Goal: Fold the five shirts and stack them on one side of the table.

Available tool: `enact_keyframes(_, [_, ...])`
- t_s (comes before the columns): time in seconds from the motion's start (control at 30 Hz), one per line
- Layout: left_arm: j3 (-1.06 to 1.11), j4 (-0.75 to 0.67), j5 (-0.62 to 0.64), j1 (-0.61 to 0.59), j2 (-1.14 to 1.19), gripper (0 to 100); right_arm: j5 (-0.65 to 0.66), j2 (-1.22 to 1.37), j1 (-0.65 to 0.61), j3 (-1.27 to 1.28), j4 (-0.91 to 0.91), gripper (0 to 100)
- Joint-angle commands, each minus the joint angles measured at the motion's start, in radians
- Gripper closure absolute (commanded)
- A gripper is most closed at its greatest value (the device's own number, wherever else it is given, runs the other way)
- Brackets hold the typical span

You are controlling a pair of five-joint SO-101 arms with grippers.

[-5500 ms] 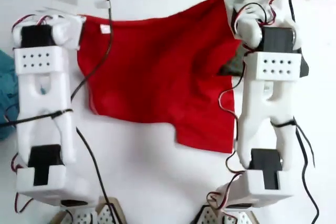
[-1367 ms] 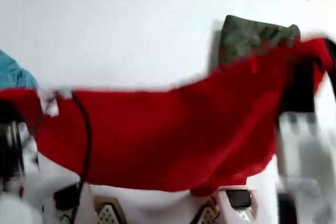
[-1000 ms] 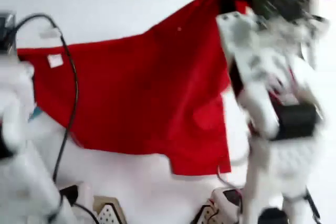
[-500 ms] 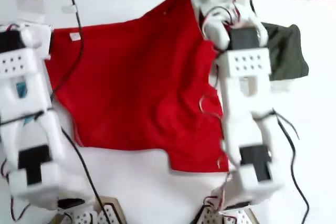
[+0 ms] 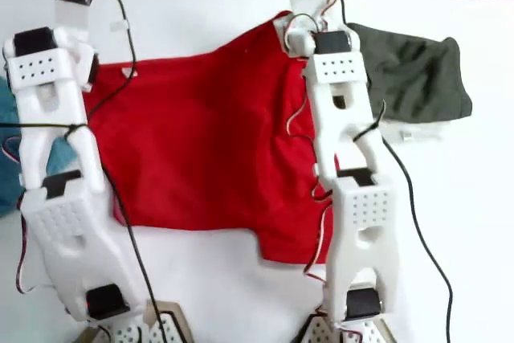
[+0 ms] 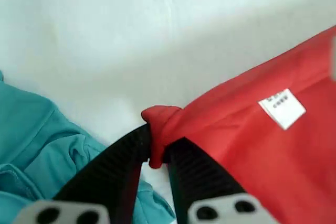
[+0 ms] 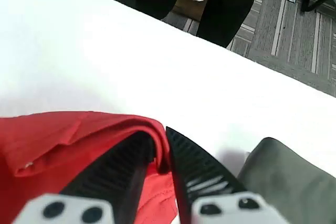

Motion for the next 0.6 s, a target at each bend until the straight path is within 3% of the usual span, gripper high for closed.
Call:
enact_keyframes(0.0, [-0.077,0.064,-0.008,0.025,-0.012,97,0.0,0.007,0.013,-0.058,0.025,98.1])
enact_keyframes(0.33, [-0.174,0.373,-0.009,0.04,-0.018,97,0.0,-0.113,0.053,-0.186,0.427,98.1])
enact_keyframes(0.57, [-0.111,0.394,-0.008,0.041,-0.164,97,0.002,-0.205,0.113,-0.242,0.625,98.1])
